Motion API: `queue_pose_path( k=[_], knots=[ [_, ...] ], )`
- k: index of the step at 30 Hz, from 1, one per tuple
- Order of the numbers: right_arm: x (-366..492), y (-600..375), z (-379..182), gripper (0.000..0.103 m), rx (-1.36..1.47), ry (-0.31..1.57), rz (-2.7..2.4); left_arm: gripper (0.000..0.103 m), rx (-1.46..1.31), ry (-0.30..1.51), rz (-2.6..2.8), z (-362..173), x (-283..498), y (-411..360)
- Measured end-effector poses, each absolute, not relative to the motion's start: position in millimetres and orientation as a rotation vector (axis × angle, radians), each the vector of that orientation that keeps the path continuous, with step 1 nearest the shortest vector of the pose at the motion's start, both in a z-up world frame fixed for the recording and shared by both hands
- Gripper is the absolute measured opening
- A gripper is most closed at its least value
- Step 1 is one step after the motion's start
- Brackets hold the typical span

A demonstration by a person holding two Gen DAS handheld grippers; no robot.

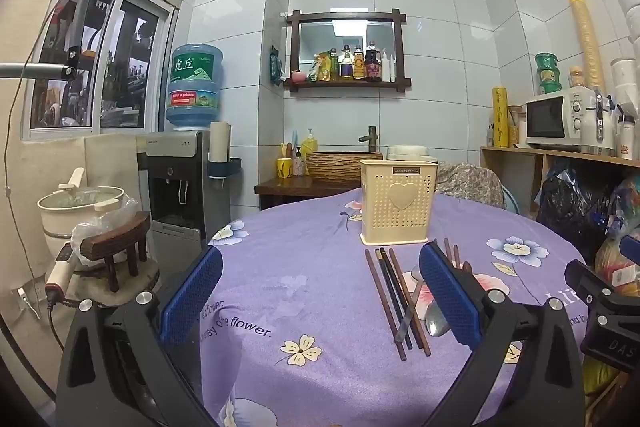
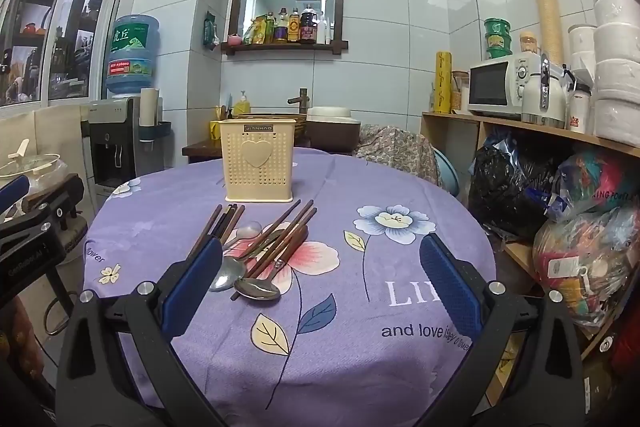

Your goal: Organize utensils

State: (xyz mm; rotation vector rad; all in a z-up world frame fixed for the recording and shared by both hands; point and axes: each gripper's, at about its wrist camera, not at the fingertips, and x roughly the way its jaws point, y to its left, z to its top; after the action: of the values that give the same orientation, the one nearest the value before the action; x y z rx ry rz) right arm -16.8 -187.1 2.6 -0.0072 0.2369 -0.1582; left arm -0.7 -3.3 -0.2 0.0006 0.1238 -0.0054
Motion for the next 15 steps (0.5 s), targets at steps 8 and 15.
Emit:
queue_pose_path(
  k=[8,15],
  knots=[
    [-16.3,-185.9,3.1,0.098,-0.008,0.239,-0.16,0.098,-0.003,0.121,-0.006,0.4,-2.3,-0.4],
    [-16.0,-185.7,2.7,0.098,-0.008,0.241,-0.159,0.098,-0.001,0.12,-0.006,1.3,-2.6,-2.2]
  ],
)
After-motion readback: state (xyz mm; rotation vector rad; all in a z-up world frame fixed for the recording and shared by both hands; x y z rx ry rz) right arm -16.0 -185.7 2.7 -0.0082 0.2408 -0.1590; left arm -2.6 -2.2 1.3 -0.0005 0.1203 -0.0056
